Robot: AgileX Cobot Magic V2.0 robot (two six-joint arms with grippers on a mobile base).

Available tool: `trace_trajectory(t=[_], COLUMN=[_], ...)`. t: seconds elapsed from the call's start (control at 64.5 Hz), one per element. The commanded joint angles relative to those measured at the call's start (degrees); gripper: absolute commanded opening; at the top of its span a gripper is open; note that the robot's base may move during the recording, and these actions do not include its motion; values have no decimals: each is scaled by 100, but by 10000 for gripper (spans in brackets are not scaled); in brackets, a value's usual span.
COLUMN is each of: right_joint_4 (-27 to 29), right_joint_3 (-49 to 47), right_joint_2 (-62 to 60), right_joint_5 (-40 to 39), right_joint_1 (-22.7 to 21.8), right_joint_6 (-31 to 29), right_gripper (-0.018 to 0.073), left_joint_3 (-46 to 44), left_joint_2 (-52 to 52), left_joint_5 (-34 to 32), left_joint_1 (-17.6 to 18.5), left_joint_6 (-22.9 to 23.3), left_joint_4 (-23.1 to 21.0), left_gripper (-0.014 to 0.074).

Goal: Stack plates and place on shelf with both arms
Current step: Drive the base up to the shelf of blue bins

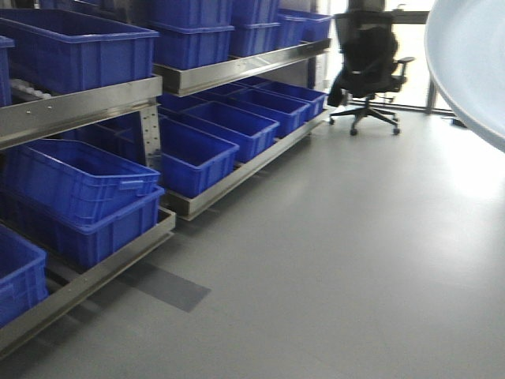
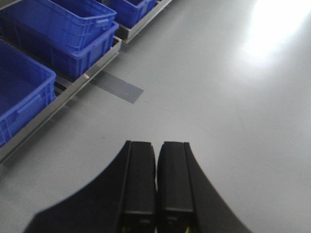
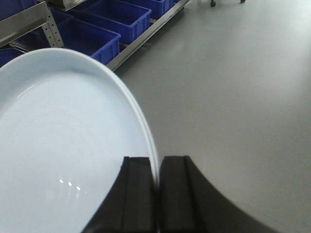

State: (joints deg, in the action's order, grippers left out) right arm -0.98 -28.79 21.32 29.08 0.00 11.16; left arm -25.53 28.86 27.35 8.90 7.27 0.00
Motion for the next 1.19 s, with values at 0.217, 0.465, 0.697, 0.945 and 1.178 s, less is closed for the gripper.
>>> trace_trajectory(t=[0.217, 0.465, 0.697, 0.945, 1.178], right_joint_4=[-6, -6, -6, -6, -6], right_joint_3=[-186, -186, -186, -186, -186], right_joint_2=[75, 75, 76, 76, 76], right_joint_5=[-556, -556, -556, -556, -556], right_joint_1=[-26, -26, -4, -4, -4], right_joint_6=[-23, -23, -23, -23, -23], right_gripper=[24, 24, 24, 24, 24], left_joint_3=[-165, -165, -165, -165, -165], left_joint_2=[59, 59, 59, 59, 59], left_joint_5=[-465, -465, -465, -465, -465], left_joint_1=[-8, -8, -8, -8, -8], left_joint_6=[46, 46, 46, 46, 46], left_joint_4=[-40, -40, -40, -40, -40], left_gripper=[87, 87, 87, 87, 87])
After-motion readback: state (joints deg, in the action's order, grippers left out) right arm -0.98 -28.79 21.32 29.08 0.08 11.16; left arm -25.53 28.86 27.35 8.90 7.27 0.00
